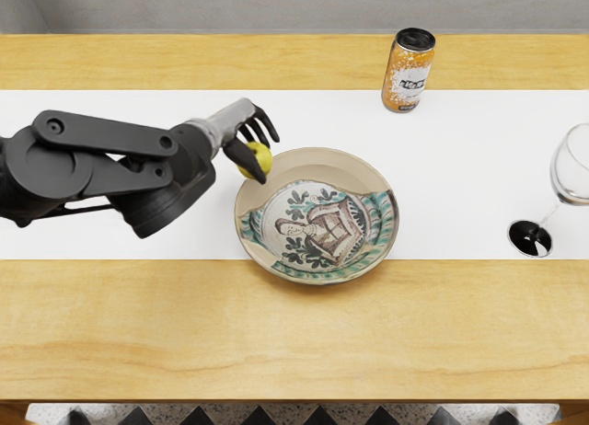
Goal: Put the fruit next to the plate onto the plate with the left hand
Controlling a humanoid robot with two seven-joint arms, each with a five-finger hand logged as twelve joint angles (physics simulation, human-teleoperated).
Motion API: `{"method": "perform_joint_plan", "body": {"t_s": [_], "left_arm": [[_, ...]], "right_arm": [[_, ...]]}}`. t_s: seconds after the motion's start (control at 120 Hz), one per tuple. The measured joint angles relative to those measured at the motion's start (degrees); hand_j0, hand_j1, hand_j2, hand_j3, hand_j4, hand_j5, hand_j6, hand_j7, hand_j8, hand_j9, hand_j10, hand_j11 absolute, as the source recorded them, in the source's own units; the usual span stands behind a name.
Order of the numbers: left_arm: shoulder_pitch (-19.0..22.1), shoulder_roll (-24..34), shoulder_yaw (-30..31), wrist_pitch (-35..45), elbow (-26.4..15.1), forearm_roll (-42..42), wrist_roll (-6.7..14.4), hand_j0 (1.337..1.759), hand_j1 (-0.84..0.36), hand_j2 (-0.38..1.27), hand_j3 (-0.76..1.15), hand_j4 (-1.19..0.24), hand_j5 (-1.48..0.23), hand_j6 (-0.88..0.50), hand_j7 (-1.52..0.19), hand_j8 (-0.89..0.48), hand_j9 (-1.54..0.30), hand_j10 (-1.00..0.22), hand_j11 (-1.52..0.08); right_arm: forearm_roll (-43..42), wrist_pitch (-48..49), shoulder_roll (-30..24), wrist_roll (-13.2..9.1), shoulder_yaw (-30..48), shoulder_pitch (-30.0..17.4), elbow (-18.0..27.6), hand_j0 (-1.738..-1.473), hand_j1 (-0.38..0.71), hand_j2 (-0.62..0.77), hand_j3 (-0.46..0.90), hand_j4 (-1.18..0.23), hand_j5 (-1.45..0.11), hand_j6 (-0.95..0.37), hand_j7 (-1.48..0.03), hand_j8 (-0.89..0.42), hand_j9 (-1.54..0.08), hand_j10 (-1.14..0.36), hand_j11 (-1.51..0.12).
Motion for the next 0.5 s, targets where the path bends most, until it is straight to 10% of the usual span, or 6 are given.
{"method": "perform_joint_plan", "body": {"t_s": [0.5], "left_arm": [[1.0, -4.9, 0.0, 0.0, 0.1, -1.7, -0.1, 1.657, -0.28, 0.42, 0.00, -0.65, -0.84, -0.62, -0.84, -0.52, -0.84, -0.66, -0.84]], "right_arm": [[0.0, 0.0, 0.0, 0.0, 0.0, 0.0, 0.0, -1.658, -0.35, 0.00, 0.00, 0.00, 0.00, 0.00, 0.00, 0.00, 0.00, 0.00, 0.00]]}}
